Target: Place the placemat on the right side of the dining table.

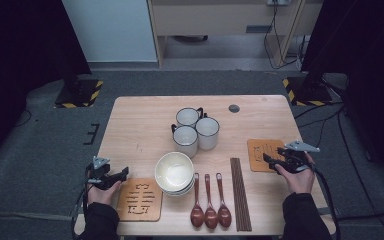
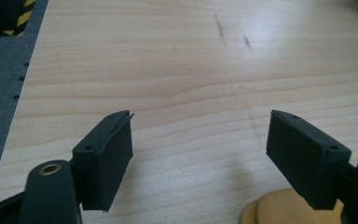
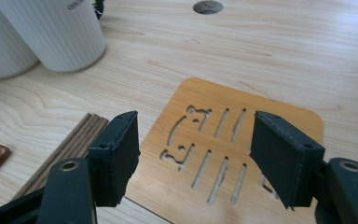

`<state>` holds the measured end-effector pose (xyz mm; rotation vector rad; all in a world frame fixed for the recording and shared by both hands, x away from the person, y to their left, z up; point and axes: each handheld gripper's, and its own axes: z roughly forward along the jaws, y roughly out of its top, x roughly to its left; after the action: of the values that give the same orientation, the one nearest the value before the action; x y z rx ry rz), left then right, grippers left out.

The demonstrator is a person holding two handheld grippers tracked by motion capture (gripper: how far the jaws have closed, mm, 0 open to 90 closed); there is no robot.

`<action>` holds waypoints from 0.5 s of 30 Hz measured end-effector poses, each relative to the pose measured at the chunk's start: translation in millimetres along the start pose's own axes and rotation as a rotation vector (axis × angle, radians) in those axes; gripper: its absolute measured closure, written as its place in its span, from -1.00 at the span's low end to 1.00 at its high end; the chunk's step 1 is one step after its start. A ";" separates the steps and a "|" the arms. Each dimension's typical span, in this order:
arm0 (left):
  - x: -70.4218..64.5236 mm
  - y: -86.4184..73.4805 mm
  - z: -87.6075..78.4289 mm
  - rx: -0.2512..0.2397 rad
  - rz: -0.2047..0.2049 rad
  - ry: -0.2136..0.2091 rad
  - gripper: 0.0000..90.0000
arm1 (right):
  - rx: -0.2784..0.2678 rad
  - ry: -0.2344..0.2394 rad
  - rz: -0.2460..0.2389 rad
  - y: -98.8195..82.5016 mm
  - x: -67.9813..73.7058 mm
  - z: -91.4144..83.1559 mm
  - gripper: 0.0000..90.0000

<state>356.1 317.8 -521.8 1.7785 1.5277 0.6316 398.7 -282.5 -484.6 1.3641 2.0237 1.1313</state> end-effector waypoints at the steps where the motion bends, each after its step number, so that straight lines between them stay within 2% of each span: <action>1: -1.4 0.6 -1.1 -0.012 0.003 -0.014 -0.49 | 0.001 0.006 -0.009 1.0 1.4 -0.2 -0.27; 6: -7.8 5.9 -7.3 -0.063 0.020 -0.064 -0.45 | -0.026 0.040 -0.016 8.4 10.6 -2.9 -0.26; 15: -13.9 16.2 -22.7 -0.137 0.002 -0.095 -0.42 | -0.061 0.090 -0.047 21.6 26.6 -10.7 -0.24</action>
<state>346.9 307.6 -493.8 1.6834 1.3854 0.6279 391.6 -258.7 -458.8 1.2509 2.0550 1.2430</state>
